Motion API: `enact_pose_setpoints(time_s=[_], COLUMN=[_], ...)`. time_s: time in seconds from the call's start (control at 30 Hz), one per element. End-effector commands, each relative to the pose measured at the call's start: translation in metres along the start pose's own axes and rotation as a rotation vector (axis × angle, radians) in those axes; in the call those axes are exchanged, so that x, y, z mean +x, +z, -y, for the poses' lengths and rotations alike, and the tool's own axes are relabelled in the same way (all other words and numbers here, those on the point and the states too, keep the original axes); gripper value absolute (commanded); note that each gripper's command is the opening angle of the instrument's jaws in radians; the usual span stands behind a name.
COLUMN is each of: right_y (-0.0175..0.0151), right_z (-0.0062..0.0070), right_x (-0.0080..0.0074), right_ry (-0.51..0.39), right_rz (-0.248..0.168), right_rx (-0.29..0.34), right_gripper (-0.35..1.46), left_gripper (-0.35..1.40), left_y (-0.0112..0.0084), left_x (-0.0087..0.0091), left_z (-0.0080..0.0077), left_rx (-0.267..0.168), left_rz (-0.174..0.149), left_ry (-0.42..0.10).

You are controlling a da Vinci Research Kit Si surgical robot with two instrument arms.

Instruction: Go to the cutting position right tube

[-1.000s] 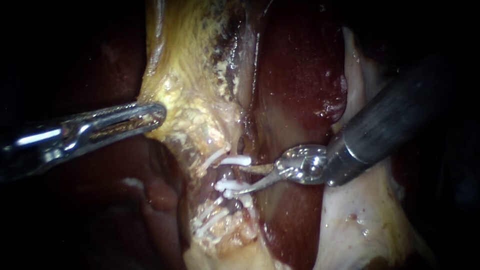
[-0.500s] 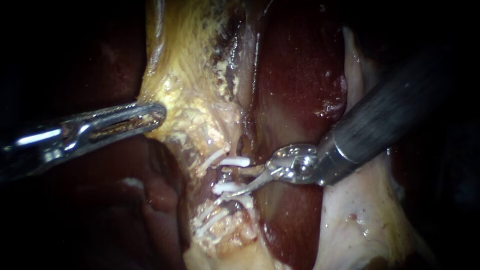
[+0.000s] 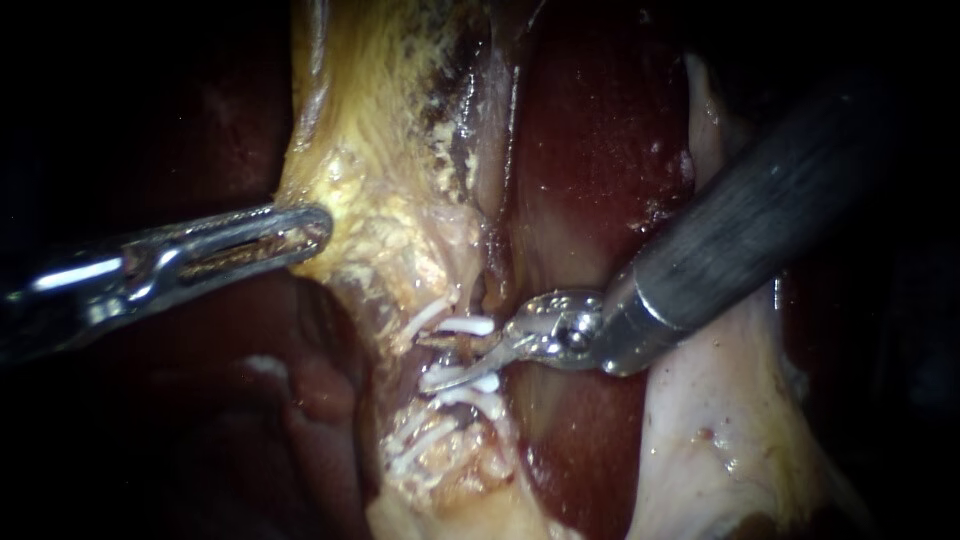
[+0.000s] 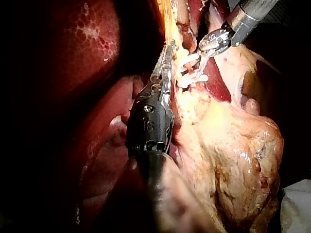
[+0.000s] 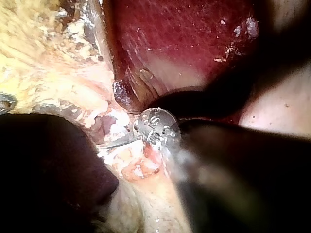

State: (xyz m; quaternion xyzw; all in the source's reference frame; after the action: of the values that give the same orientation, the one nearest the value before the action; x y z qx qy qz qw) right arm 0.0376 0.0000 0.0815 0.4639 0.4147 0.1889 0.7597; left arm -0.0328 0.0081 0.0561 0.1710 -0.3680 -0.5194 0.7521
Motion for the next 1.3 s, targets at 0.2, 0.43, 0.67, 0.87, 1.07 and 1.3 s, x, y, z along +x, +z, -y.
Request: enact_pose_setpoints(time_s=[0.2,0.43,0.67,0.87,1.07,1.3], right_y=[-0.0001,-0.0002,-0.0002,-0.0002,-0.0004,-0.0004], right_z=[0.0000,0.0000,-0.0001,-0.0003,-0.0003,-0.0004], right_x=[0.0000,-0.0001,-0.0002,-0.0002,-0.0003,-0.0003], right_ry=[0.004,0.015,0.020,0.032,0.037,0.043], right_rz=[0.001,0.002,0.002,0.002,-0.002,-0.002], right_rx=[0.001,0.002,0.002,0.002,0.001,0.002], right_gripper=[0.81,0.78,0.69,0.59,0.49,0.46], left_gripper=[-0.35,-0.35,-0.35,-0.35,-0.35,-0.35], left_y=[0.0000,0.0000,0.0000,0.0000,0.0000,0.0000], left_x=[0.0000,0.0000,0.0000,0.0000,0.0000,0.0000], left_z=[0.0000,0.0000,0.0000,0.0000,0.0000,0.0000], left_rx=[0.000,0.000,0.000,0.000,0.000,0.000], left_rz=[0.000,0.000,0.000,0.000,0.000,0.000], left_ry=[0.000,0.000,0.000,0.000,0.000,0.000])
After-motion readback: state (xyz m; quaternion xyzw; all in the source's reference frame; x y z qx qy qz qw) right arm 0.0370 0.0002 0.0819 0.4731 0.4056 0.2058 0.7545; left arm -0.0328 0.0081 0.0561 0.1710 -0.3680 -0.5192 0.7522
